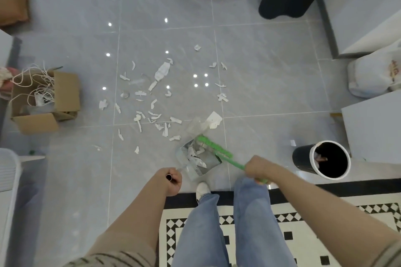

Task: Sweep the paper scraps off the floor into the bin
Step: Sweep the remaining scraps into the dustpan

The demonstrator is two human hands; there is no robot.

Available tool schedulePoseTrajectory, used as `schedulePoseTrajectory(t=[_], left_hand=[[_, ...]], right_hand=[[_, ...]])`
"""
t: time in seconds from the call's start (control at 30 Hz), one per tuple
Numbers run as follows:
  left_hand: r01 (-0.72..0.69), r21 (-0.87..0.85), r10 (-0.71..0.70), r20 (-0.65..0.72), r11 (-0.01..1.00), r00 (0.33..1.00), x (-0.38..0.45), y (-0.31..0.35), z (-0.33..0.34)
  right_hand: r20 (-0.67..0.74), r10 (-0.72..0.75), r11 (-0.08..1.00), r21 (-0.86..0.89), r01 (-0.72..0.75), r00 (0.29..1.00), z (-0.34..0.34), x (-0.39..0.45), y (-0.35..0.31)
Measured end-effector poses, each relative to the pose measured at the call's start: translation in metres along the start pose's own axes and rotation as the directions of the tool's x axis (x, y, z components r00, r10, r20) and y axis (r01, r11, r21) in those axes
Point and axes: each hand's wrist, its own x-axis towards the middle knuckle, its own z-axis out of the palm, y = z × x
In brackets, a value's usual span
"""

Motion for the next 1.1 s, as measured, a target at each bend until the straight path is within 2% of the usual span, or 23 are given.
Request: schedulePoseTrajectory(t=[0.07,0.17,0.27,0.4,0.53,0.63,0.77,0.93,1.1], left_hand=[[0.02,-0.012,-0.02,-0.019,1.0,1.0,-0.003,0.002,-0.008],[0.018,-0.027,-0.019,-0.035,0.999,0.999,-0.008,0.008,-0.014],[0.037,-0.085,-0.038,-0.012,0.996,0.999,-0.015,0.012,-0.021],[-0.001,-0.158,-0.003,-0.024,0.987,1.0,-0.02,0.014,-0.032],[0.022,-0.196,-0.029,-0.033,0.98,0.999,-0.014,0.02,-0.043],[0.023,-0.195,-0.03,-0.033,0.981,0.999,-0.012,0.023,-0.041],[0.026,-0.186,-0.03,-0.017,0.982,0.999,-0.007,0.022,-0.035],[0.034,-0.187,-0.035,0.002,0.982,0.999,-0.008,0.025,-0.036],[0.039,-0.175,-0.041,-0.008,0.984,0.999,-0.006,0.022,-0.032]], right_hand=[[-0.015,0.008,0.998,-0.062,-0.009,1.0,-0.039,-0.005,-0.001],[-0.047,0.044,0.997,-0.065,-0.047,0.998,-0.088,-0.015,0.003],[-0.081,0.026,0.999,-0.039,-0.029,0.996,-0.109,-0.006,0.005],[-0.174,0.007,0.999,-0.033,-0.013,0.985,-0.102,0.014,-0.017],[-0.241,-0.045,0.997,-0.065,0.03,0.969,-0.074,0.035,-0.045],[-0.209,-0.095,0.988,-0.137,0.067,0.973,-0.046,0.051,-0.053],[-0.121,-0.057,0.967,-0.255,0.024,0.991,-0.026,0.056,-0.045],[-0.151,-0.041,0.94,-0.341,-0.013,0.988,-0.064,0.039,-0.038],[-0.194,-0.019,0.954,-0.298,-0.04,0.981,-0.106,0.019,-0.016]])
